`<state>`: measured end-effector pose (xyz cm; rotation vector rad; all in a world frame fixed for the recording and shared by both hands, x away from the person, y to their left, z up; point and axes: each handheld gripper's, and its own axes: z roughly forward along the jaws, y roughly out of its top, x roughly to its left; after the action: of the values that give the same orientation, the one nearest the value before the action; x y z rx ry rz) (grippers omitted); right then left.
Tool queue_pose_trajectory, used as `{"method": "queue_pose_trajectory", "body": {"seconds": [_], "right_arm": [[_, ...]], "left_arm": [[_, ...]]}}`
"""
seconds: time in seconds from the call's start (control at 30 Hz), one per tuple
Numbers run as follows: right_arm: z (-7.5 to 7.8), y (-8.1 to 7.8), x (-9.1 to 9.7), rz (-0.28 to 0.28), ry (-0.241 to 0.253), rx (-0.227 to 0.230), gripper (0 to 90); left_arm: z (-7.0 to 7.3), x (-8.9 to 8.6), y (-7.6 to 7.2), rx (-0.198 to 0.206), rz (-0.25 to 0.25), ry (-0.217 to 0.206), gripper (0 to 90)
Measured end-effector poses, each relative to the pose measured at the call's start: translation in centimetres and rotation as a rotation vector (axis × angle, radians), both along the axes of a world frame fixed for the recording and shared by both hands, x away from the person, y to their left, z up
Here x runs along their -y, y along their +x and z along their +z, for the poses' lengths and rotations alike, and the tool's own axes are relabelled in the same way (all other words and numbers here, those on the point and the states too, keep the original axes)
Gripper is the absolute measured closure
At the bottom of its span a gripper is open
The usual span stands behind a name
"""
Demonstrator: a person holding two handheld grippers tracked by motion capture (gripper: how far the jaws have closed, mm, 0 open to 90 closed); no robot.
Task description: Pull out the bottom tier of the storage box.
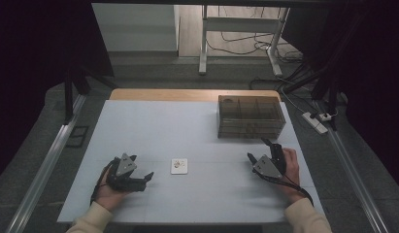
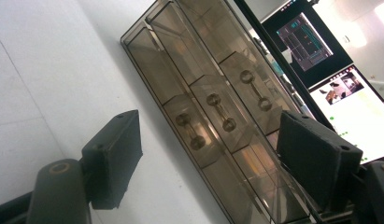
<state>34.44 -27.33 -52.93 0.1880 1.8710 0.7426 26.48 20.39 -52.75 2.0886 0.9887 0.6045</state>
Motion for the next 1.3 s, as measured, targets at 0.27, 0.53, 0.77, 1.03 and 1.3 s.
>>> {"method": "queue_pose_trajectory", "body": {"seconds": [0.27,0.53,0.77,1.03,1.3], "right_arm": [[-0.2,0.4,0.0,0.009,-0.01,-0.007,23.1],[-0.5,0.8,-0.1,0.007,-0.033,-0.008,23.9],[-0.7,1.0,-0.2,0.007,-0.043,-0.005,24.8],[-0.8,1.2,-0.2,0.012,-0.047,-0.001,27.5],[-0.9,1.4,-0.2,0.013,-0.051,-0.005,28.9]], "left_arm": [[-0.1,0.0,0.1,-0.002,0.002,0.001,12.2],[-0.1,-0.1,0.1,-0.002,0.004,0.002,12.2],[-0.1,0.0,0.1,-0.001,0.0,0.004,12.2],[-0.1,-0.1,0.1,0.0,0.0,0.002,12.2],[-0.1,-0.1,0.1,0.001,0.001,0.004,12.2]]}}
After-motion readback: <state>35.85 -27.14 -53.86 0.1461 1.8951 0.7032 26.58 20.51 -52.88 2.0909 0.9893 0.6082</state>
